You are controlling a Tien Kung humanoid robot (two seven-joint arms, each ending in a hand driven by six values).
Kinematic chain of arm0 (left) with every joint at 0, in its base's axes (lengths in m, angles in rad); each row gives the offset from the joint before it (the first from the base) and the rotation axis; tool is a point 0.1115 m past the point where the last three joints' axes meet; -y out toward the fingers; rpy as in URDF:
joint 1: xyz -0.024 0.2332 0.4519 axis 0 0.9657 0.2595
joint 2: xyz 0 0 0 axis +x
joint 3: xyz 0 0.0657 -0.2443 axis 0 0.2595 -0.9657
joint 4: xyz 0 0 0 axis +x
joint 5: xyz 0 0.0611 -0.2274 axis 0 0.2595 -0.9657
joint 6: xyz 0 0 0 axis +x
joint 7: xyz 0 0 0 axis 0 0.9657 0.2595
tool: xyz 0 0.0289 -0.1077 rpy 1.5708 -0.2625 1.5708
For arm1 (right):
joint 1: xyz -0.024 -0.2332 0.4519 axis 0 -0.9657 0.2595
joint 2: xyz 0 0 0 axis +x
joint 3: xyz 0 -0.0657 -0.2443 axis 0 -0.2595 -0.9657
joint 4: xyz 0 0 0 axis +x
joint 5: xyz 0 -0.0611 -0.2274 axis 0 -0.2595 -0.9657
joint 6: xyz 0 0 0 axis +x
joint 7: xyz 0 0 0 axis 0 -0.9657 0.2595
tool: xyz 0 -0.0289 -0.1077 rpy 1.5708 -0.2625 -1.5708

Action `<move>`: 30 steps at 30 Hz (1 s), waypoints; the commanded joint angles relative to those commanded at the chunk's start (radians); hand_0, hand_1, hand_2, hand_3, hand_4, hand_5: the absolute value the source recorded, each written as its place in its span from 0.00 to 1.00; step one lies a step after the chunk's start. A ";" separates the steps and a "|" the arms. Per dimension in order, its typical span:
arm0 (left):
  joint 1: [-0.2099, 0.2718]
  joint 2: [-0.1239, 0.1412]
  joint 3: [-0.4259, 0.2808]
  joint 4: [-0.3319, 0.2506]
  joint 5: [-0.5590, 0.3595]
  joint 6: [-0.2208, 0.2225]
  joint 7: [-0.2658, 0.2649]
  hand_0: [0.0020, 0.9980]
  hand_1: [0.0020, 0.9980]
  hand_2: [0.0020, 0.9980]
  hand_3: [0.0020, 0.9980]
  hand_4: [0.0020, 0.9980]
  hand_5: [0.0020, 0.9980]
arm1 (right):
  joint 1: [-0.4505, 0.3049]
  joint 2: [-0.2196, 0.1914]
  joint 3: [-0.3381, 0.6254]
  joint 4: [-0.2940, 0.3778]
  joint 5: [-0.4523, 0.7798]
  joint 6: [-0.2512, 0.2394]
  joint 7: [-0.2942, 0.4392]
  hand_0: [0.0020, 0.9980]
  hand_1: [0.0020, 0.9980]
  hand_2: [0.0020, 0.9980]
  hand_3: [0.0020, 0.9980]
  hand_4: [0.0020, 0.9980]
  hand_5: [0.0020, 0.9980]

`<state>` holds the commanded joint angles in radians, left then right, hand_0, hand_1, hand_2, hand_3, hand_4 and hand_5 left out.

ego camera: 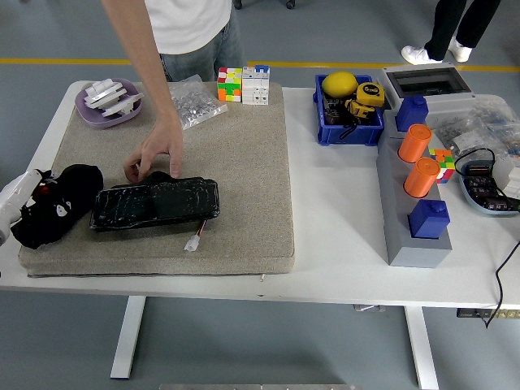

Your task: Pick the rag up,wipe the panel,place it on the desk

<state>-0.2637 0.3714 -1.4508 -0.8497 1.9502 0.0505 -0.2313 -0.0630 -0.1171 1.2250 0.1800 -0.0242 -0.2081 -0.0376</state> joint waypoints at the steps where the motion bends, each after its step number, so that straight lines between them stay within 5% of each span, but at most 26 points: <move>1: 0.010 -0.004 -0.018 -0.020 0.009 0.000 0.009 0.26 0.20 0.50 0.45 0.38 0.00 | 0.000 0.001 -0.001 0.000 0.001 0.000 0.000 0.77 0.67 0.67 0.62 1.00 0.47; 8: 0.105 -0.026 -0.102 -0.262 0.068 -0.013 0.099 0.26 0.19 0.50 0.45 0.35 0.00 | -0.007 0.004 -0.004 0.000 0.008 0.004 0.001 0.77 0.67 0.67 0.62 1.00 0.47; 15: 0.163 -0.063 -0.093 -0.414 0.135 -0.028 0.152 0.25 0.19 0.51 0.46 0.39 0.00 | -0.003 0.006 0.027 0.000 -0.021 0.005 0.003 0.77 0.67 0.67 0.62 1.00 0.47; 30: 0.162 -0.094 -0.046 -0.405 0.140 -0.027 0.143 0.25 0.19 0.51 0.46 0.38 0.00 | -0.003 0.002 0.037 0.000 -0.030 0.003 0.004 0.77 0.67 0.67 0.62 1.00 0.47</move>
<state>-0.1021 0.2772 -1.4970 -1.2542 2.0902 0.0240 -0.0886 -0.0661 -0.1149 1.2625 0.1800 -0.0547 -0.2054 -0.0340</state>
